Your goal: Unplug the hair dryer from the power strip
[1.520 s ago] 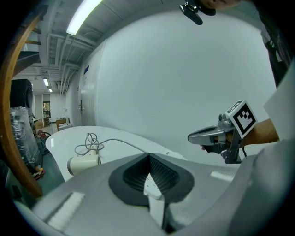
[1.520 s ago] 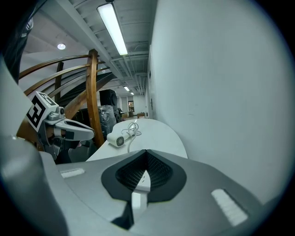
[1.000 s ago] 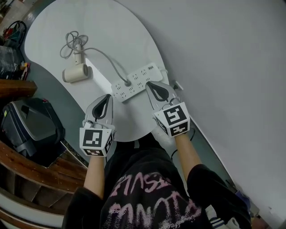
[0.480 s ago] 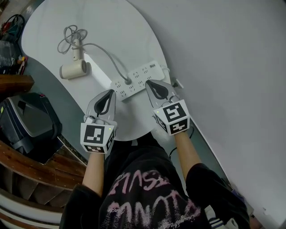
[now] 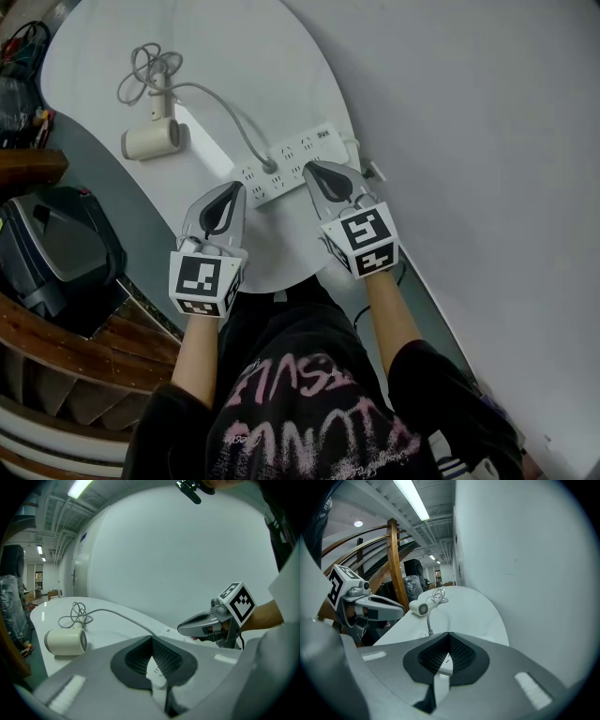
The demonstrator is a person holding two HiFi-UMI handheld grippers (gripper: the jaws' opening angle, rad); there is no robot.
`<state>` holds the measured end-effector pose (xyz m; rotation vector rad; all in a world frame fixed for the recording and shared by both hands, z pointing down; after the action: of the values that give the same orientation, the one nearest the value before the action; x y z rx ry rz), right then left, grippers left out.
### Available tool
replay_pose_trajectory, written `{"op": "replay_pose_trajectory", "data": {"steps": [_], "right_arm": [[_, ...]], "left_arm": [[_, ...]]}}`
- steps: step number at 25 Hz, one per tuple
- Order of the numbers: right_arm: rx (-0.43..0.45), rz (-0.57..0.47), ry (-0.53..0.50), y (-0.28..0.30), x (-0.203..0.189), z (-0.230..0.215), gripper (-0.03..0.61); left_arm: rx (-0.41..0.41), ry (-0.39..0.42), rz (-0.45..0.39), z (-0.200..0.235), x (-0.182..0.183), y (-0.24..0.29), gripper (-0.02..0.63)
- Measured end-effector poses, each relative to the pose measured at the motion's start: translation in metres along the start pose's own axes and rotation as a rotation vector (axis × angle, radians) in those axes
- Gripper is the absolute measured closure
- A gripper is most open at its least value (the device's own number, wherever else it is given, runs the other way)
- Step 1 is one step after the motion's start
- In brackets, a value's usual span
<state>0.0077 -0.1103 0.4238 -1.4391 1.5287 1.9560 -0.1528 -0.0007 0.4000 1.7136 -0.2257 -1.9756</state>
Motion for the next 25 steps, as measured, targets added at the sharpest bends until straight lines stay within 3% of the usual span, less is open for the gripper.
{"op": "replay_pose_trajectory", "data": {"steps": [25], "right_arm": [[-0.01,0.199,0.004,0.032,-0.027,0.0,0.565]], "left_arm": [[-0.058,-0.025,0.039,0.008,-0.01,0.031,0.612]]}}
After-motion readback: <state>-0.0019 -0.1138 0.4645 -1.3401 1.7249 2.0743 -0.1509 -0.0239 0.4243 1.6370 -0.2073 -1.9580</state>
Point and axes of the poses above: the fingertips, and each gripper's own axes: y forward along the fingers, z to its left, x out of its top, the point moved 8 cm from there along -y, backward along the fingers, and after that the axes turned 7 degrees about -x, right-handed, at the moved point
